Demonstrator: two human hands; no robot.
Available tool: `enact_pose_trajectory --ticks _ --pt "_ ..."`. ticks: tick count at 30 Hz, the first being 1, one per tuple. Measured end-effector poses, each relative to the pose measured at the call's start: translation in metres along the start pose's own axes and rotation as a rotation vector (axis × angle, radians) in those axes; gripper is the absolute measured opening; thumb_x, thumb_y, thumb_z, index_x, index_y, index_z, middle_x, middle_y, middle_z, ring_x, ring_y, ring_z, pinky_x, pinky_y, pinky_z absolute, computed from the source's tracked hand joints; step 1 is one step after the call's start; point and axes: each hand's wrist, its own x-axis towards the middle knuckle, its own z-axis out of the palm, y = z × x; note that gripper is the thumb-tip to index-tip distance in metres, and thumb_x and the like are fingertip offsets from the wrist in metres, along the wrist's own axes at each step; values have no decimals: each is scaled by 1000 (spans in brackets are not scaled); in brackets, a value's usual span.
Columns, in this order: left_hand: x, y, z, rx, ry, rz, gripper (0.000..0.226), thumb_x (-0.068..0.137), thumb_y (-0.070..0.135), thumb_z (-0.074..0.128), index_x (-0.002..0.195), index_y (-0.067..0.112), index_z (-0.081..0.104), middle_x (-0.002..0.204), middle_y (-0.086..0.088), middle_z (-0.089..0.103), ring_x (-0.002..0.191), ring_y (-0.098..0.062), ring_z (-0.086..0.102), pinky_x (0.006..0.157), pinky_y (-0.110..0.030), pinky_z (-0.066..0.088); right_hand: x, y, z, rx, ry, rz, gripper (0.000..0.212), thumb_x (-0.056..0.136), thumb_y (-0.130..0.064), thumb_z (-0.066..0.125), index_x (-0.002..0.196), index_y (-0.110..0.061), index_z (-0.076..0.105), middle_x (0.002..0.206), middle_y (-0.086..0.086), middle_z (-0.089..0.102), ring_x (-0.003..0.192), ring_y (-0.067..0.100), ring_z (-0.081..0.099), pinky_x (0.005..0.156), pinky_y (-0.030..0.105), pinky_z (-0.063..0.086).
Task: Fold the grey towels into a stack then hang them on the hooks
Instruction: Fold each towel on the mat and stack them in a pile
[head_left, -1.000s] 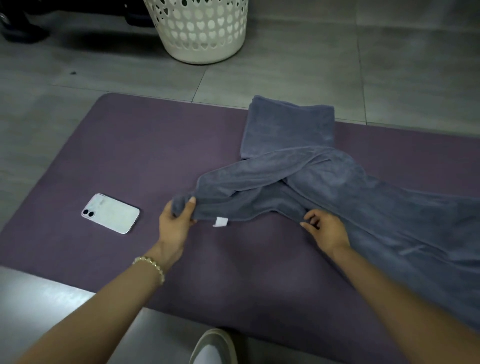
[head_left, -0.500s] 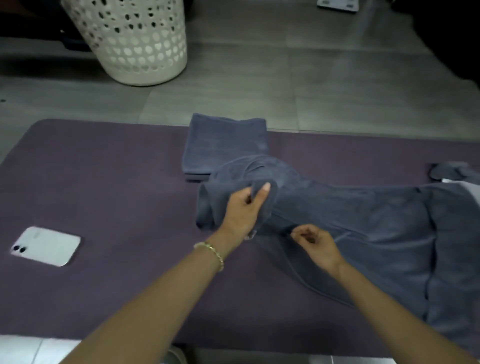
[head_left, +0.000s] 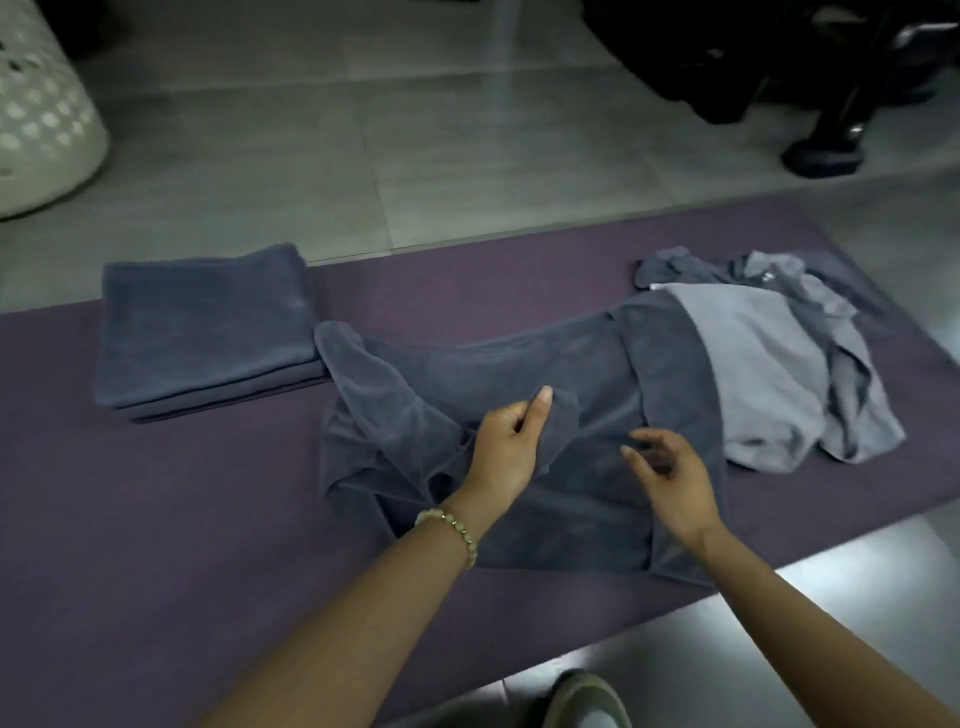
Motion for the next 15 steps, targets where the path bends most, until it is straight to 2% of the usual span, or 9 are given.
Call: enact_pose_trajectory --ticks 3,7,9,12,15 --pt "-4 -14 30 51 -19 -17 52 98 26 50 53 20 22 46 11 22 42 -4 25 48 -21 24 -2 29 -37 -13 166 69 23 83 -15 71 101 -16 57 107 8 55 88 20 56 79 24 45" --pt "-11 -25 56 91 -34 -31 52 98 24 48 53 19 22 48 8 23 41 -5 28 47 -19 25 -12 56 -70 39 161 219 32 80 -20 75 104 -15 55 107 5 57 93 17 57 84 32 46" --pt "-15 -30 68 105 -61 -47 53 98 26 48 53 18 22 48 5 24 42 -5 27 48 -20 24 -17 67 -77 70 118 316 34 79 -19 76 104 -12 53 101 0 57 91 14 56 81 29 44" --pt "-22 -33 82 121 -85 -67 53 98 27 49 53 18 22 49 4 24 42 -5 27 49 -22 24 -21 91 -80 49 -4 460 44 76 -34 77 103 -7 58 99 3 65 93 19 62 75 25 48" --pt "-26 -34 85 131 -76 -73 54 98 26 49 52 19 21 48 6 23 40 -5 28 47 -19 23 -31 101 -81 42 -142 573 29 79 -24 76 94 -4 61 88 7 66 82 20 61 61 17 45"
